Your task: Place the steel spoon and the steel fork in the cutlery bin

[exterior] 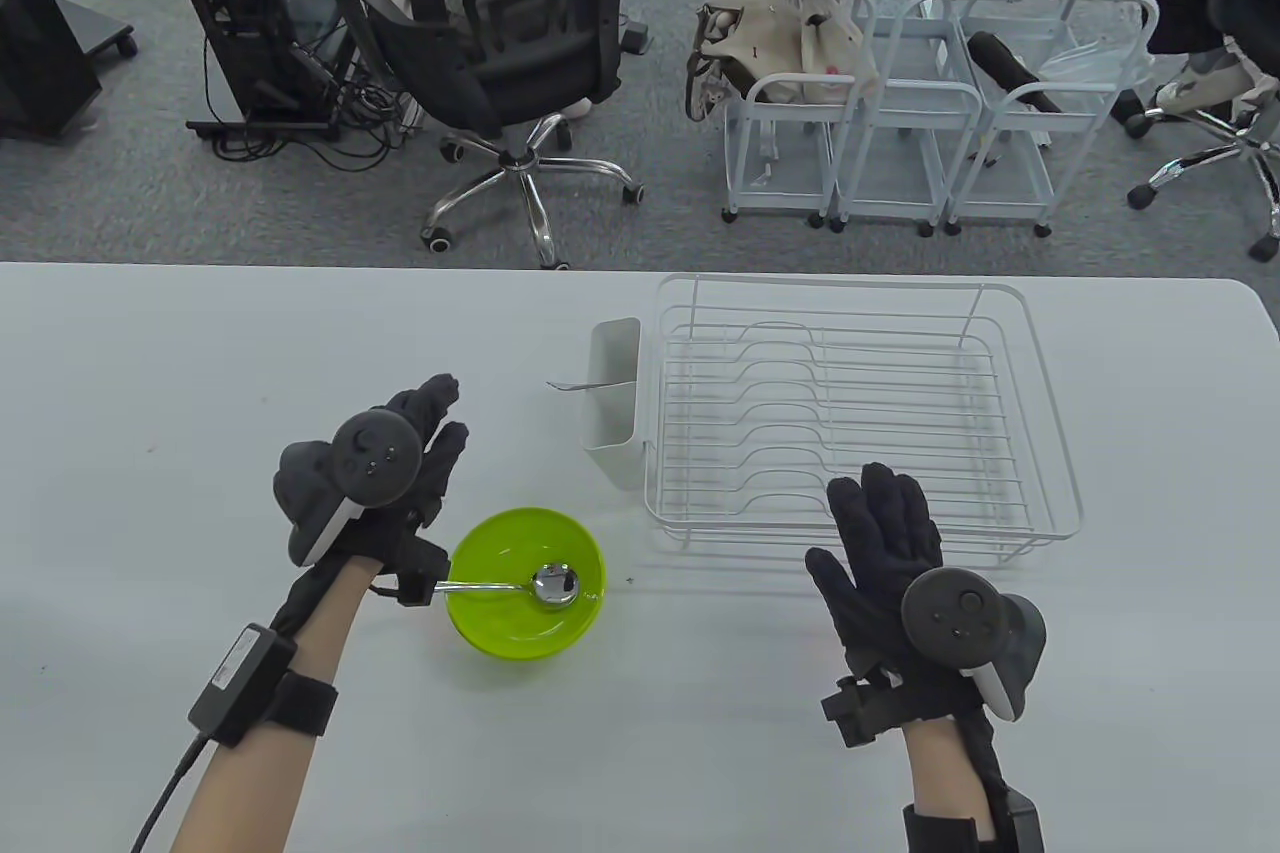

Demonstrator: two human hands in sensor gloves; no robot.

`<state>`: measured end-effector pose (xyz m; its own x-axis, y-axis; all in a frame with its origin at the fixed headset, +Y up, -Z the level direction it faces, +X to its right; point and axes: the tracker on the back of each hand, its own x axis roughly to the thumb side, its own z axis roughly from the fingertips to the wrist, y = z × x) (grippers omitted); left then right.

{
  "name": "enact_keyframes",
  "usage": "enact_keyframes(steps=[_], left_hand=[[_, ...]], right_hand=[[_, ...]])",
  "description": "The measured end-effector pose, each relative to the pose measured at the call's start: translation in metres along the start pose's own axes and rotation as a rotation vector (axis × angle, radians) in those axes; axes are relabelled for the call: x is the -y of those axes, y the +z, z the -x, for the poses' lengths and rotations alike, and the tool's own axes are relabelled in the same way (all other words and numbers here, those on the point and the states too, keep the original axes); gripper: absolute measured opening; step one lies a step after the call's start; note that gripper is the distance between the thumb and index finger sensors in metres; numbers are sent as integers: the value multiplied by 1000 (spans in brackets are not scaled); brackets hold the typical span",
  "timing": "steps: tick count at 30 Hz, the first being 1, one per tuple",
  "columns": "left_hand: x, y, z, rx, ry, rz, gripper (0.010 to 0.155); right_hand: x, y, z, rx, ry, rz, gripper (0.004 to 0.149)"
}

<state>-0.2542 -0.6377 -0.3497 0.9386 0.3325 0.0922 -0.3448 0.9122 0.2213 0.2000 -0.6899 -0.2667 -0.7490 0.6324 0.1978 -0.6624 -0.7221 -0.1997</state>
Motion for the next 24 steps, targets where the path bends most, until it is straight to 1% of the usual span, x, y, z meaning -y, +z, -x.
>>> enact_keyframes(steps=[4, 7, 9, 10, 13, 18, 22, 24], left_hand=[[4, 25, 15, 13, -7, 11, 53], [11, 44, 27, 13, 6, 28, 53], [18, 54, 35, 23, 1, 49, 48], [21, 58, 39, 37, -3, 68, 47], [30, 69, 48, 50, 0, 109, 49], [41, 76, 53, 91, -19, 217, 54], [49, 82, 53, 114, -127, 256, 56], [51, 85, 51, 122, -195, 259, 56]], right_hand=[[0, 0, 0, 0, 4, 3, 69], [0, 0, 0, -1, 9, 1, 69], [-1, 0, 0, -3, 14, -4, 69], [-2, 0, 0, -3, 17, -7, 69], [-4, 0, 0, -2, 26, -13, 69], [-7, -1, 0, -4, 43, -26, 69], [-9, -1, 1, -11, 52, -32, 69], [-9, -1, 0, -12, 57, -31, 69]])
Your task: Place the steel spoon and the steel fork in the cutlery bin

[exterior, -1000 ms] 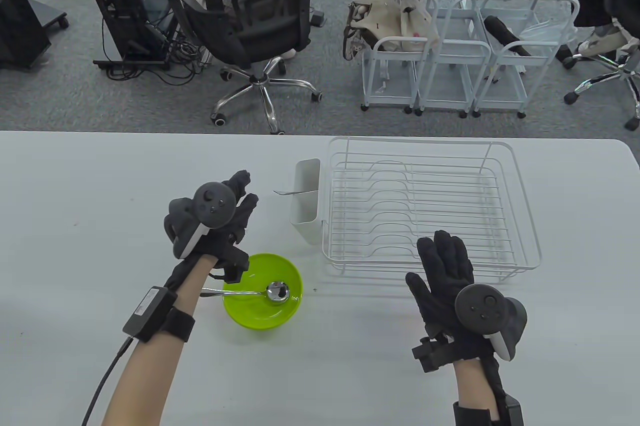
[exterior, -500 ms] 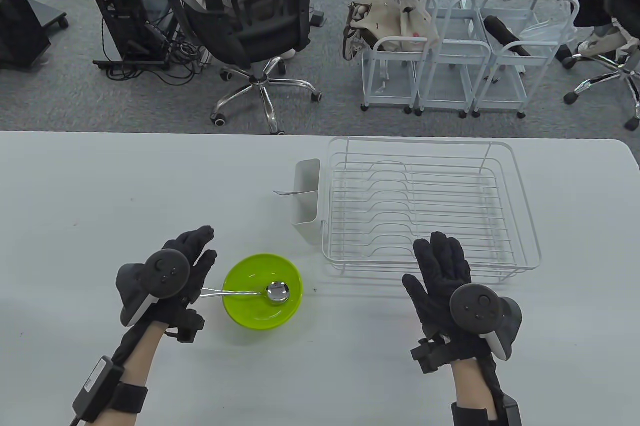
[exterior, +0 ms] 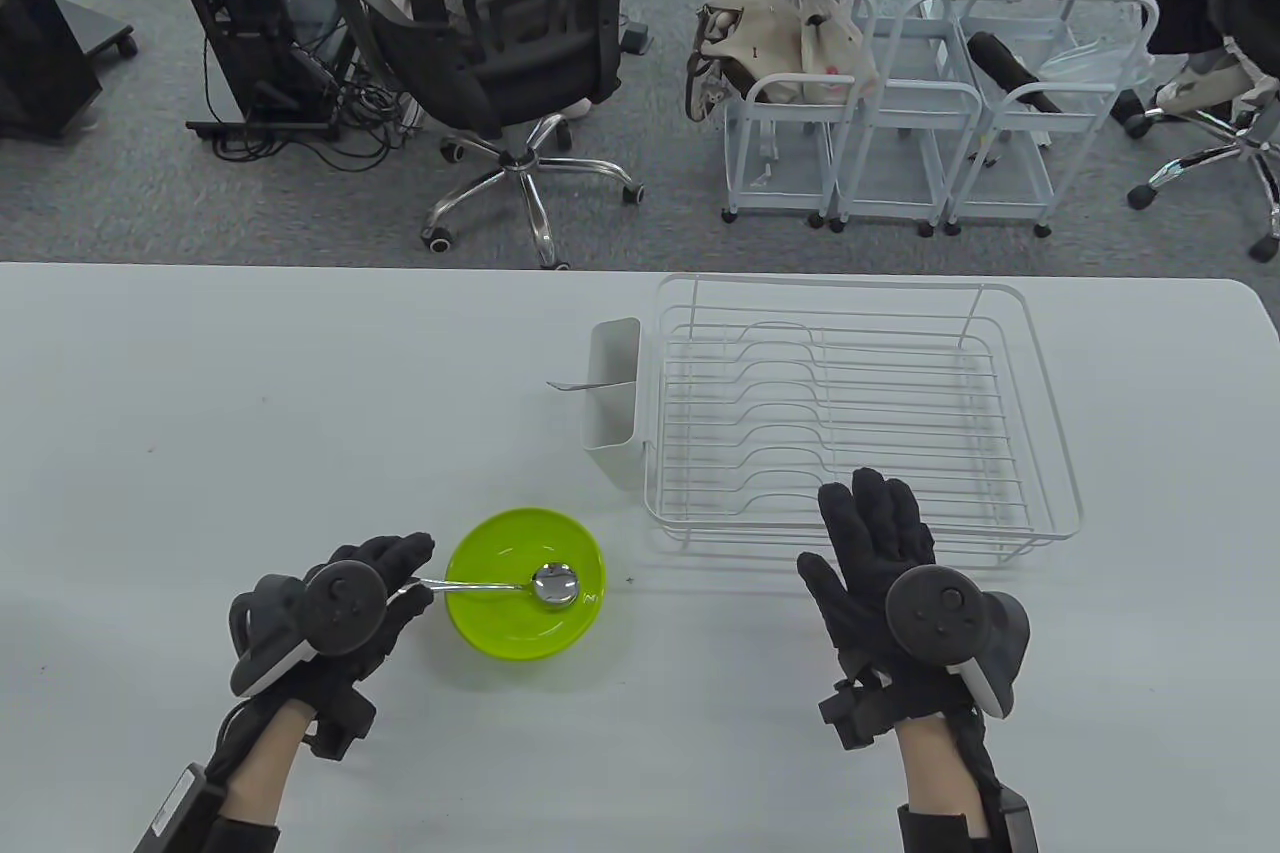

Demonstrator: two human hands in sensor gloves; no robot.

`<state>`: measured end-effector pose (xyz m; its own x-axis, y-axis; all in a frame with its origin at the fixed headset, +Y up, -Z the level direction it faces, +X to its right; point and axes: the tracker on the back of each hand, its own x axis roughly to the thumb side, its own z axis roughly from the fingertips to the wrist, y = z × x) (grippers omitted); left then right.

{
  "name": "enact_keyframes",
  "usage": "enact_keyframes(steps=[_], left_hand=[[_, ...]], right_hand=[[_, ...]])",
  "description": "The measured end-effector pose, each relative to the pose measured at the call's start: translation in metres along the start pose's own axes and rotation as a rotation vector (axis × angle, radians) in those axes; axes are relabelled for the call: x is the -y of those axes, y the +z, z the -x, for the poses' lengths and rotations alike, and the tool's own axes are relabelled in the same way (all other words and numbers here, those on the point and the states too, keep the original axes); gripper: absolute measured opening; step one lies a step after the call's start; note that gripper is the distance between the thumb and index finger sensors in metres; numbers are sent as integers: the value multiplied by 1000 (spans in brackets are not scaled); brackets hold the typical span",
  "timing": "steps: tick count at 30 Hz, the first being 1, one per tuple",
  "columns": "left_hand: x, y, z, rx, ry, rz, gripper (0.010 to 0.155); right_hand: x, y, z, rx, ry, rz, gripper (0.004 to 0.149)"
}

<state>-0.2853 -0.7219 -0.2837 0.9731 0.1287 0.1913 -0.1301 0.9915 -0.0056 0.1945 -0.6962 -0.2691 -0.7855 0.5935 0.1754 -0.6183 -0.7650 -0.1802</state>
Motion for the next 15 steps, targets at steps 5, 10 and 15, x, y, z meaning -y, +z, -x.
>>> enact_keyframes(steps=[5, 10, 15], left_hand=[[5, 0, -11, 22, -98, 17, 57], [6, 0, -13, 31, -144, 18, 54], [6, -1, -10, 31, -90, 7, 51]], right_hand=[[0, 0, 1, -8, 2, 0, 69], [0, 0, 1, -15, 2, -3, 69], [0, -1, 0, -15, 2, -6, 68]])
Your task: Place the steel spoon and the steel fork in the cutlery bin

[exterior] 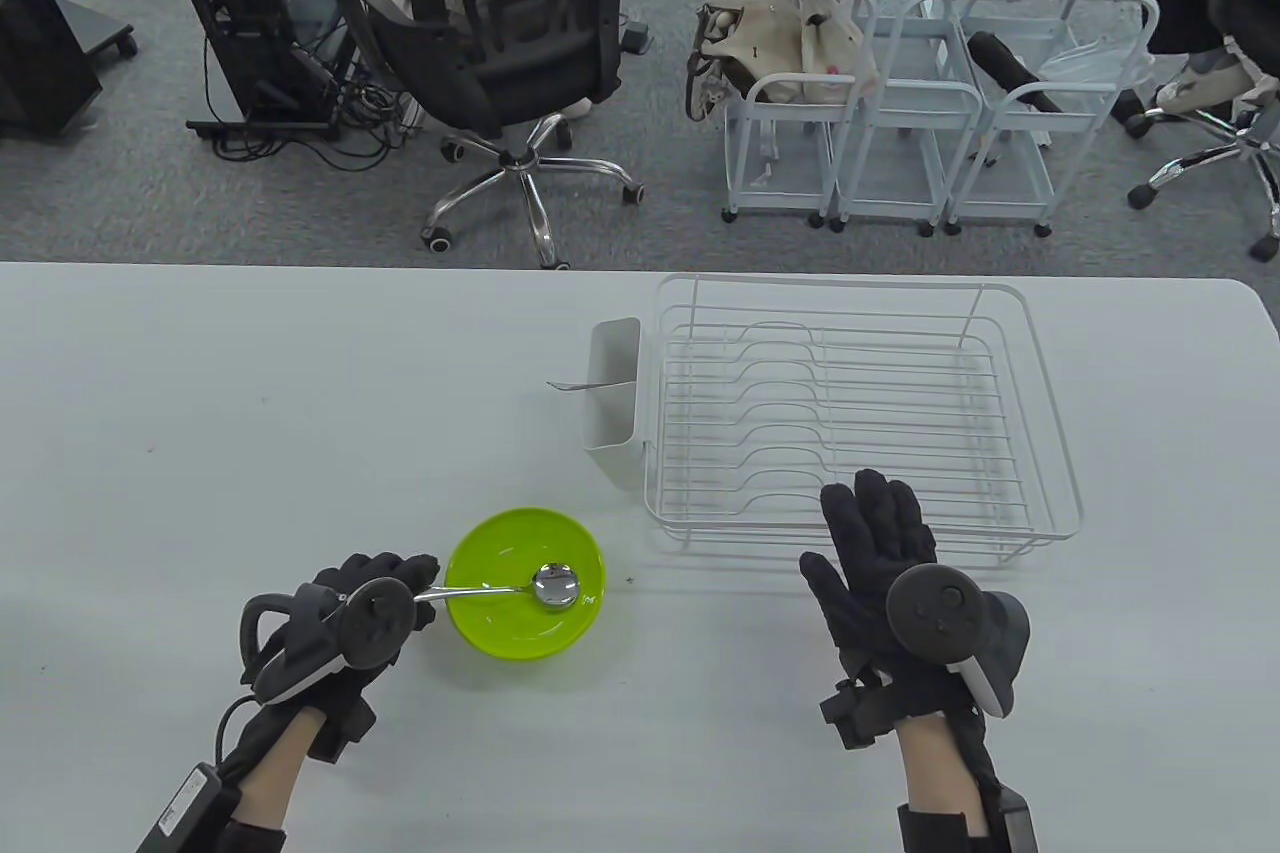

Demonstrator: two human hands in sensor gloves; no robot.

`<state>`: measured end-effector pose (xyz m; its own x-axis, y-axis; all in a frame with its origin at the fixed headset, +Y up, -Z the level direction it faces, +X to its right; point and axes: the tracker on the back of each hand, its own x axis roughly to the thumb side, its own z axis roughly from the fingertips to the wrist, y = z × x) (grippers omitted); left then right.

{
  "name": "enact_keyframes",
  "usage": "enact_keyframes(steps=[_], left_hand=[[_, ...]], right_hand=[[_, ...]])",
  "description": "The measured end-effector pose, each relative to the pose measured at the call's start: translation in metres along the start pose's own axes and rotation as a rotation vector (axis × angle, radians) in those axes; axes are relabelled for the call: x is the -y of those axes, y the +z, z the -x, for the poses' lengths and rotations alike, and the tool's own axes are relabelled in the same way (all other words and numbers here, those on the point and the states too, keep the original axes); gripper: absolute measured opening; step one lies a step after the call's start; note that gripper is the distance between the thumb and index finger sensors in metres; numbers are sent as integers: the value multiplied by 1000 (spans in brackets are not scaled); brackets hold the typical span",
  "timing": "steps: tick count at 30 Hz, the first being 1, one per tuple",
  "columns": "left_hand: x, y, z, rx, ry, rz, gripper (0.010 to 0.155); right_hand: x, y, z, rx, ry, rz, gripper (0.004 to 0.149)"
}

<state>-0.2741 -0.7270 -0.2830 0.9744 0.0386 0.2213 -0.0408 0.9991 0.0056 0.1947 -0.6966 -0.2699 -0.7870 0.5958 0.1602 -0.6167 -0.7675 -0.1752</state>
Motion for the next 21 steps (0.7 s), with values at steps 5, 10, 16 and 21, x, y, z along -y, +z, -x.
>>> enact_keyframes(steps=[5, 10, 16, 21], left_hand=[[-1, -2, 8, -13, 153, 24, 49], [-6, -2, 15, -68, 381, -16, 42], [-15, 4, 12, -93, 486, -149, 39], [-28, 14, 10, -98, 521, -307, 38]], right_hand=[[1, 0, 0, -1, 1, 3, 67], [1, 0, 1, -4, 3, 4, 65], [1, 0, 1, -6, 3, 13, 66], [2, 0, 2, -8, 0, 13, 66]])
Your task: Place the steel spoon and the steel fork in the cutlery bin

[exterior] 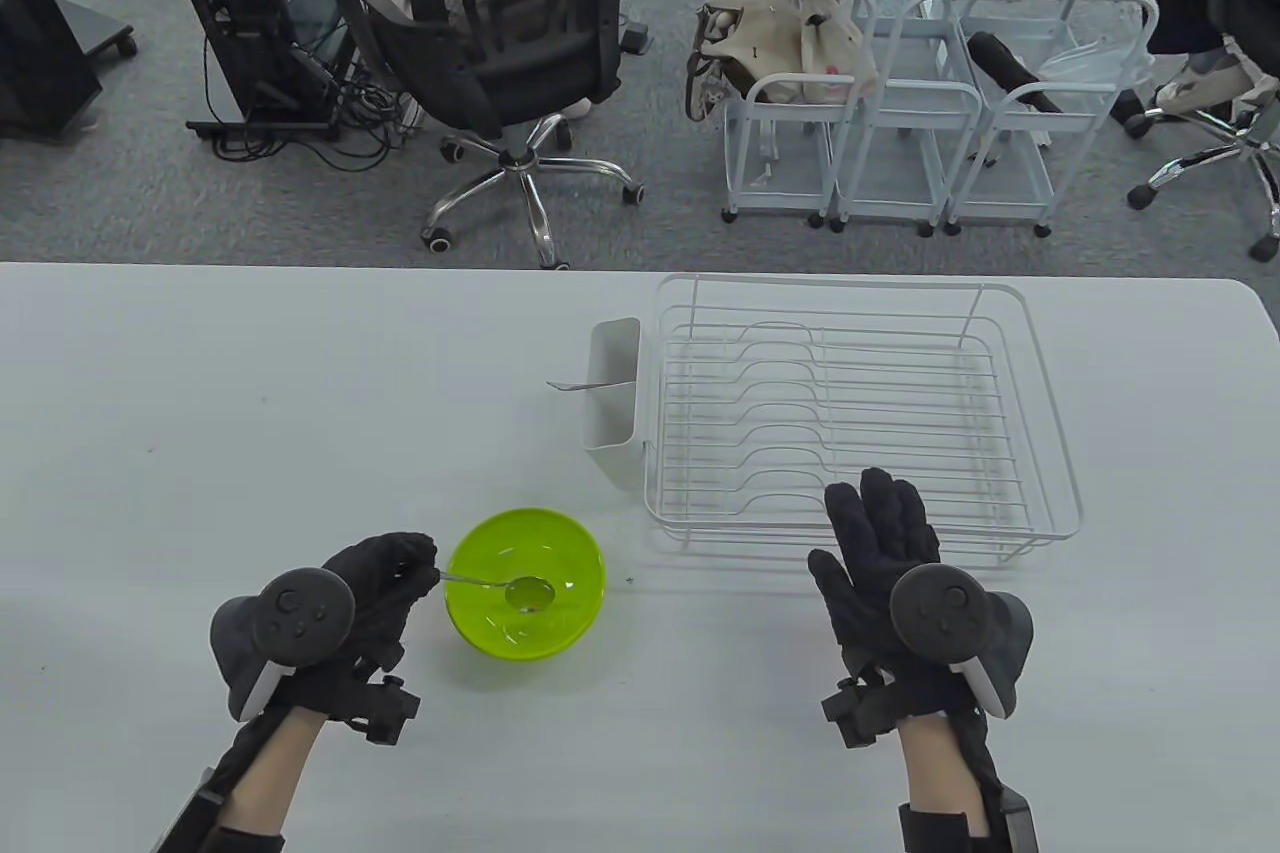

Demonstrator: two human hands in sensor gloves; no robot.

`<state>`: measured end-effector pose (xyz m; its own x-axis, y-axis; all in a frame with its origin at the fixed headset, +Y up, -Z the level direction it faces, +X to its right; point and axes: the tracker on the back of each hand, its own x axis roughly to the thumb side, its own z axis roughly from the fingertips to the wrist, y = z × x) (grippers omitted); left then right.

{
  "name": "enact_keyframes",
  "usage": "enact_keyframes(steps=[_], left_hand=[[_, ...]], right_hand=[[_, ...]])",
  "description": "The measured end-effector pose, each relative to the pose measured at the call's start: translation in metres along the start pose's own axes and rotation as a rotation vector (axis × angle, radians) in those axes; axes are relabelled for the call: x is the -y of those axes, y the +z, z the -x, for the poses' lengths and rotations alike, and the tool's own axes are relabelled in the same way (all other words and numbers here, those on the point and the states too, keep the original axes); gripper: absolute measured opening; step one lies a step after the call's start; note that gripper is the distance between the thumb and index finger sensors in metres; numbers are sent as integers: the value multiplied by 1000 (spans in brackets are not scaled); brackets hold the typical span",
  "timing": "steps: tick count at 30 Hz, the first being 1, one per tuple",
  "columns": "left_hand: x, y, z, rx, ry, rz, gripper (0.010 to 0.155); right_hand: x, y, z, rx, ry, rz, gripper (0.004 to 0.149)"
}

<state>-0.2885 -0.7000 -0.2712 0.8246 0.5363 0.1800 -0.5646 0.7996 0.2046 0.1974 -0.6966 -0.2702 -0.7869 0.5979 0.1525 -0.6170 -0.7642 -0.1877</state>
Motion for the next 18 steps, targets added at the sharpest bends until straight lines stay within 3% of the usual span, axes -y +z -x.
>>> enact_keyframes(steps=[7, 10, 18], left_hand=[[-22, 5, 3, 19, 154, -129, 37], [-29, 7, 0, 33, 133, -177, 37], [-35, -3, -5, 23, 154, -188, 40]], right_hand=[[2, 1, 1, 1, -10, 8, 66], [3, 1, 1, 2, -19, 14, 66], [5, 1, 3, 2, -40, 17, 67]])
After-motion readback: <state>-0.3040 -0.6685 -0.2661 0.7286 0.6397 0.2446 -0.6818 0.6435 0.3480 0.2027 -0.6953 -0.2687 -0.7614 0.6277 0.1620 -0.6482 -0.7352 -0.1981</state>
